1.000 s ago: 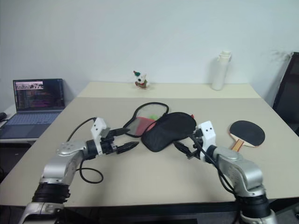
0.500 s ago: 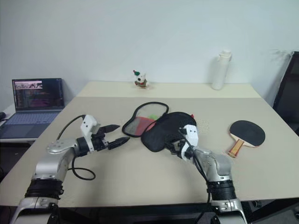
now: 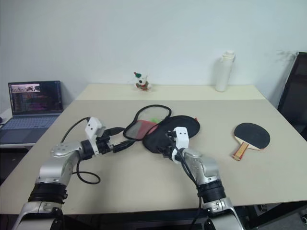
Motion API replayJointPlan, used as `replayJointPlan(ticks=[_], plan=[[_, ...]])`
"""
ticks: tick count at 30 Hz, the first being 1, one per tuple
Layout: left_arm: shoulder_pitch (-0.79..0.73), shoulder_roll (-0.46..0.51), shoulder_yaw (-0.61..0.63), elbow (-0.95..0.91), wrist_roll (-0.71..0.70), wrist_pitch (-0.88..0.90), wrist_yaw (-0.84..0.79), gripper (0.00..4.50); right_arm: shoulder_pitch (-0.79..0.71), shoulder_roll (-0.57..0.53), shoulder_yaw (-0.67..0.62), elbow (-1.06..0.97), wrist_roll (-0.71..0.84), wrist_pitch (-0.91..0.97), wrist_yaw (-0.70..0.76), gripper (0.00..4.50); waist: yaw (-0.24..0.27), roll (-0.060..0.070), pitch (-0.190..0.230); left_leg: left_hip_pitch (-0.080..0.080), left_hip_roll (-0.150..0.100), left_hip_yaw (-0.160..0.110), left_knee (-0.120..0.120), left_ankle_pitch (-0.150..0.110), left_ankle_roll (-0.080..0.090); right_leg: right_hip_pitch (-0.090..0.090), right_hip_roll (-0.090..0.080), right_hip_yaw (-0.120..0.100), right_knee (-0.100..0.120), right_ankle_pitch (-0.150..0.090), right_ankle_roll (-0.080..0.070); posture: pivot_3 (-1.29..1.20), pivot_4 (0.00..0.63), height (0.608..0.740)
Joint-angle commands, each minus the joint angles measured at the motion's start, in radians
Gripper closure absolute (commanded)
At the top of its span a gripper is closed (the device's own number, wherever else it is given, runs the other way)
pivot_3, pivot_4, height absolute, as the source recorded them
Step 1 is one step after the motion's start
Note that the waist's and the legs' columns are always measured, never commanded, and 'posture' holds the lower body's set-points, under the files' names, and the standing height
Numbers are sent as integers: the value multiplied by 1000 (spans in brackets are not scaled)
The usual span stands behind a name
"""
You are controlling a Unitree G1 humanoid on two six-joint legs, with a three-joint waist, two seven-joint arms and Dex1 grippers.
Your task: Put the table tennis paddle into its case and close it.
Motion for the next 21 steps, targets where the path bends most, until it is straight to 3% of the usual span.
replayJointPlan(ticks=[1, 8, 14, 21], plan=[[2, 3, 7, -56, -8, -11, 4, 0, -25, 10, -29, -27, 5, -12, -12, 1985, 0, 0, 0, 0, 0, 0, 0, 0, 0, 0, 0, 0, 0, 0, 0, 0, 150, 740], [18, -4, -1, -115, -23, 14, -2, 0, -10, -47, -152, -124, 108, 174, -24, 4382, 1, 0, 0, 0, 2, 0, 0, 0, 0, 0, -1, 0, 0, 0, 0, 0, 150, 740], [43, -7, -20, -183, -33, 41, -14, 0, 15, -184, -234, -220, 186, 360, 1, 4450, 1, 0, 0, -1, 1, 0, 0, 0, 0, 0, -2, 0, -1, 0, 0, 0, 150, 740], [35, -18, -37, -195, -26, 49, -24, 0, 58, -323, -193, -278, 218, 488, 89, 4450, 0, 0, 0, 0, -1, 0, -1, 0, 0, 0, 1, 0, -1, -2, 3, 0, 150, 740]])
